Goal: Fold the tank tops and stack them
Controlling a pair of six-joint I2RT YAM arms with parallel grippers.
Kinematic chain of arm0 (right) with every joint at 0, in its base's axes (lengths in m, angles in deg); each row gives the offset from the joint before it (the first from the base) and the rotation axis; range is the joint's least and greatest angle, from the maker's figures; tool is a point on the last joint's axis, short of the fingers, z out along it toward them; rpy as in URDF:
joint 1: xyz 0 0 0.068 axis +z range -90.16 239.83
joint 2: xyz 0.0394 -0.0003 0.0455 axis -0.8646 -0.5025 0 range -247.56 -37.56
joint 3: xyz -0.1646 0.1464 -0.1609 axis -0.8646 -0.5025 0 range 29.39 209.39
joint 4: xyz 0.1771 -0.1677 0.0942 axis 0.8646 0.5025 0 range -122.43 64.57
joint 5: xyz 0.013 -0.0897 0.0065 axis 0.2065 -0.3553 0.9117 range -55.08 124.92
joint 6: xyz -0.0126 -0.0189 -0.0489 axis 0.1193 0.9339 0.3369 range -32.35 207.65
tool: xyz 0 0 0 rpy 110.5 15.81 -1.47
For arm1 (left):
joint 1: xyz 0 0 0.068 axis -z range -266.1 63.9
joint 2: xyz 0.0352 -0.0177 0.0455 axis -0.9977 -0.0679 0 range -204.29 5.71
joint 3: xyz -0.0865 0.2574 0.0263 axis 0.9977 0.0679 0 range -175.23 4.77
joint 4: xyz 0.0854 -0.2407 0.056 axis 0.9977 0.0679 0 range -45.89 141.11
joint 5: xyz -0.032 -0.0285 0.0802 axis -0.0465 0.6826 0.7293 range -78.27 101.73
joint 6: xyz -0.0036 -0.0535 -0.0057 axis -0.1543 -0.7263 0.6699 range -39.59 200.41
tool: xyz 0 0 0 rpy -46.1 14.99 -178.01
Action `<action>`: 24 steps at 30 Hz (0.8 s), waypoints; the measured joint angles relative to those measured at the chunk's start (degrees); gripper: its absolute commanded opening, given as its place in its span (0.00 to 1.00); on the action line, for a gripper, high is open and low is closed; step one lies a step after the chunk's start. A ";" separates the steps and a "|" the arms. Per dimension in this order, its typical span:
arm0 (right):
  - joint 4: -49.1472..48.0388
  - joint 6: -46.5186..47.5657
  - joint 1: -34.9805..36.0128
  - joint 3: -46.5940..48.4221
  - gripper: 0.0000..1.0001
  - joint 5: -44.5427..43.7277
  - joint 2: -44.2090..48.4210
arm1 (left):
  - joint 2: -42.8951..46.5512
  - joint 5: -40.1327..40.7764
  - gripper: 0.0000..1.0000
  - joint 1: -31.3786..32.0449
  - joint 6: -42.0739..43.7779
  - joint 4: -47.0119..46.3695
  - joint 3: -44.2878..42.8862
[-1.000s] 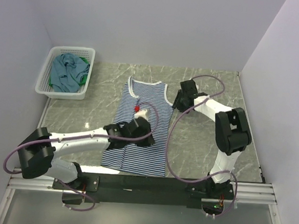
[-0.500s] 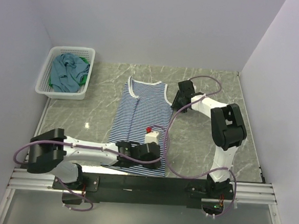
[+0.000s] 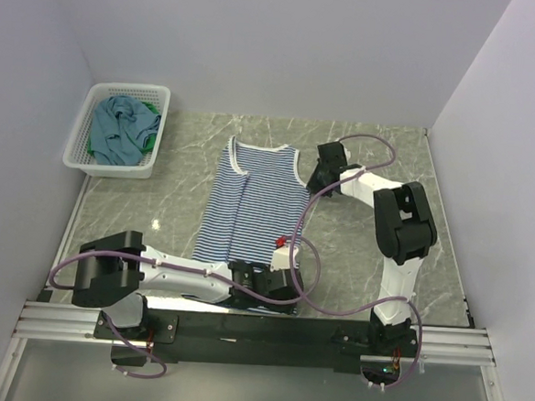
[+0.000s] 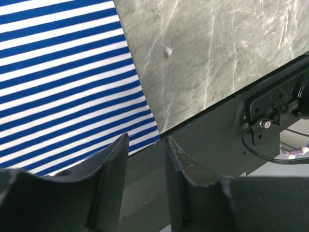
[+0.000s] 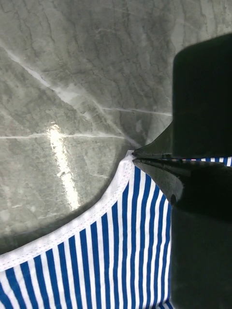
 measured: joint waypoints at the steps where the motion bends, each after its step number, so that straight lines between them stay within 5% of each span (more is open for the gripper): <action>1: -0.39 -0.13 -0.11 -0.24 0.00 0.00 0.04 | -0.17 0.37 0.44 0.24 0.00 0.24 -0.31; 16: -5.55 -1.86 -1.86 -6.05 0.00 0.66 2.91 | -11.08 6.78 0.28 4.79 -0.02 8.57 -12.44; 24: -6.67 -2.05 -2.05 -6.97 0.00 1.11 3.26 | -16.33 11.15 0.32 6.60 -1.49 15.45 -16.92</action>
